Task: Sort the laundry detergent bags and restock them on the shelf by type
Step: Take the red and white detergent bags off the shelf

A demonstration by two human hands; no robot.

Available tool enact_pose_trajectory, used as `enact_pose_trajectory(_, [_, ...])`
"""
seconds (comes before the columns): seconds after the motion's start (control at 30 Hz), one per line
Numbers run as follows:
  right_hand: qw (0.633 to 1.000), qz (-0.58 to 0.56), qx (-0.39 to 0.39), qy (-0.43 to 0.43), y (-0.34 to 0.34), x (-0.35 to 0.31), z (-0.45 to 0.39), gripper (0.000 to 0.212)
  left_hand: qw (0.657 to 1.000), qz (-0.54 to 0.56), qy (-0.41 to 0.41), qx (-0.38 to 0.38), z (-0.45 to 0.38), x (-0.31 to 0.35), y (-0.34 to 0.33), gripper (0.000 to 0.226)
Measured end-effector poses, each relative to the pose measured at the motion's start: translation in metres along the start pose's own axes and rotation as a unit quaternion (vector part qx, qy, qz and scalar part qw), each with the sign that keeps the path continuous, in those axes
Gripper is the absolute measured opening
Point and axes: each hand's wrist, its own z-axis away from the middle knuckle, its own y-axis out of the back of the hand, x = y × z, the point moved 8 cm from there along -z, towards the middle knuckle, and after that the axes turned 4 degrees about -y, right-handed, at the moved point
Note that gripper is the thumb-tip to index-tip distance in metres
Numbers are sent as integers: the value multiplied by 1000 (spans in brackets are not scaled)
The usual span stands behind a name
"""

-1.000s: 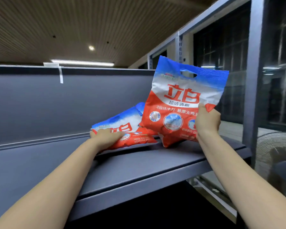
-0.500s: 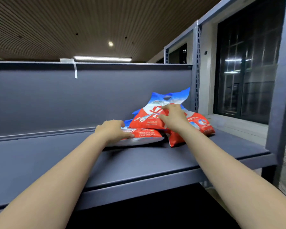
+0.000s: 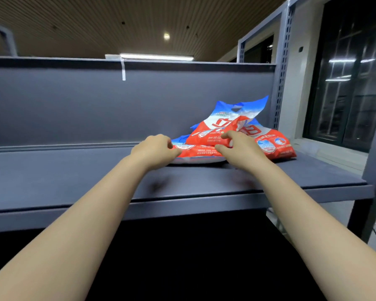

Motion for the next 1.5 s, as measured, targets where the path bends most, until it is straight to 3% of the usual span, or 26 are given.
enact_pose_trajectory(0.27, [998, -18, -57, 33, -4, -41, 62, 41, 998, -29, 5, 47, 62, -28, 50, 35])
enact_pose_trajectory(0.57, [990, -72, -76, 93, -30, -139, 145, 33, 997, -36, 41, 60, 170, -121, 96, 33])
enact_pose_trajectory(1.03, [958, -79, -239, 140, -188, -338, 305, 37, 987, -49, 151, -6, 359, -359, 129, 35])
enact_pose_trajectory(1.17, [940, -59, -290, 171, -238, -394, 345, 38, 976, -54, 209, -38, 414, -431, 135, 33])
enact_pose_trajectory(1.5, [899, -61, -367, 232, -335, -523, 400, 38, 930, -71, 358, -38, 513, -588, 173, 37])
